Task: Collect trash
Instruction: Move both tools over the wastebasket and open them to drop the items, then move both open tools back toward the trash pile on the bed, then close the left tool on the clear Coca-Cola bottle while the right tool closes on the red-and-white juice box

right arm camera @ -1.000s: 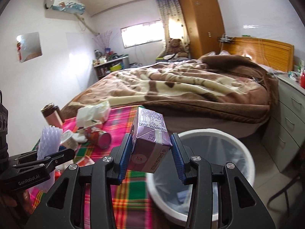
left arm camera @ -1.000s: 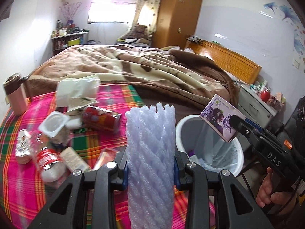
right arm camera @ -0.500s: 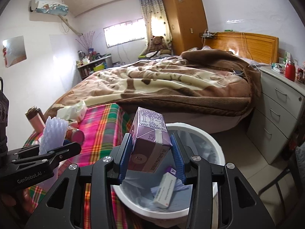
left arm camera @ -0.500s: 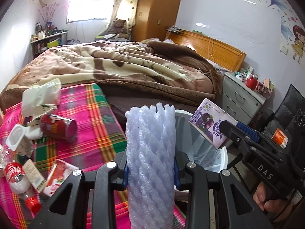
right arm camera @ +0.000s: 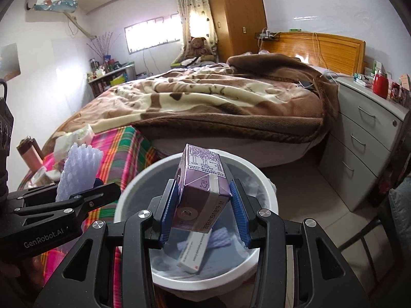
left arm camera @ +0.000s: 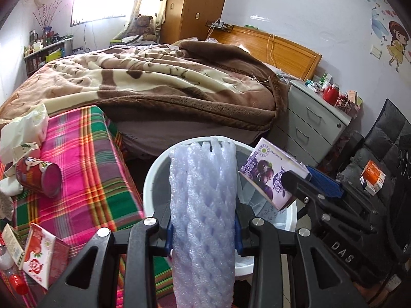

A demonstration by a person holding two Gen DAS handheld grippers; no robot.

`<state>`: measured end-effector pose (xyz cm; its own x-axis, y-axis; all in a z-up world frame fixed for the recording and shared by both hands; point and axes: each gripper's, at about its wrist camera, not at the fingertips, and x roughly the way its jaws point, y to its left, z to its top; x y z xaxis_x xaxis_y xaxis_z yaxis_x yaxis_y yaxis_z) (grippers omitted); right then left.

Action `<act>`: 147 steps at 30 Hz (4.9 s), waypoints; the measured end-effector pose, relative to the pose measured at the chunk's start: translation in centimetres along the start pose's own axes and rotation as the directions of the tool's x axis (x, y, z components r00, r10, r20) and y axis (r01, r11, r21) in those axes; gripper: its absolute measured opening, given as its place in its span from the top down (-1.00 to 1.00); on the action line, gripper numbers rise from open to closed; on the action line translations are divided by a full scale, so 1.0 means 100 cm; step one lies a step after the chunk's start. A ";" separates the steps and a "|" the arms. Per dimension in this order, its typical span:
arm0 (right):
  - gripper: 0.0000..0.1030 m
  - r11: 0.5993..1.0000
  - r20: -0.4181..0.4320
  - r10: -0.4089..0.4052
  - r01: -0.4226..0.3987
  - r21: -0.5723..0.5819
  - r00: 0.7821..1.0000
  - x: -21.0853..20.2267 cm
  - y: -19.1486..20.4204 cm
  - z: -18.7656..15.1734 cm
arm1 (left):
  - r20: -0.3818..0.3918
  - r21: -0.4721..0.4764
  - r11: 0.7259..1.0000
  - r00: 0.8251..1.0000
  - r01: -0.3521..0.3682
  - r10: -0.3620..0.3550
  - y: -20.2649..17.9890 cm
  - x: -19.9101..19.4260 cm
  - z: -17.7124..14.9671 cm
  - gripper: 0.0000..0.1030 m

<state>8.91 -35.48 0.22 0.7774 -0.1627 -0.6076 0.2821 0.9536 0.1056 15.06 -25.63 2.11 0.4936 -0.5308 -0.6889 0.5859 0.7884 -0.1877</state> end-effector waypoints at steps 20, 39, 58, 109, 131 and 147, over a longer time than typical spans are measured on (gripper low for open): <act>0.04 0.999 -0.053 -0.045 0.045 0.004 0.998 0.008 -0.011 -0.005 | -0.008 0.023 1.000 1.000 0.011 -0.011 -0.009 0.005 0.000 -0.32; -0.10 1.000 -0.009 -0.005 0.005 -0.005 1.000 -0.007 0.018 -0.002 | 0.068 -0.030 0.996 0.994 -0.078 0.080 0.029 -0.043 -0.016 -0.34; -0.28 0.992 -0.006 0.117 -0.117 -0.055 0.993 -0.008 0.083 -0.009 | 0.099 -0.172 0.965 0.971 -0.197 0.216 0.110 -0.093 -0.050 -0.41; -0.56 0.966 -0.276 0.165 -0.211 -0.147 0.947 0.038 0.228 -0.041 | -0.106 -0.455 0.845 0.959 -0.281 0.262 0.310 -0.109 -0.113 -0.61; -0.56 0.986 -0.321 0.044 -0.093 -0.139 0.946 0.048 0.221 -0.048 | -0.091 -0.453 0.848 0.961 -0.274 0.262 0.333 -0.106 -0.099 -0.61; -0.37 0.979 -0.320 0.094 -0.147 -0.145 0.943 0.056 0.209 -0.049 | -0.109 -0.451 0.841 0.954 -0.298 0.279 0.330 -0.095 -0.097 -0.34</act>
<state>16.46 -15.20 -4.82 0.5795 0.0172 -0.8148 0.0805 0.9937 0.0783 23.46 8.41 -4.29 0.5643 -0.2522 -0.7861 0.0557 0.9617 -0.2685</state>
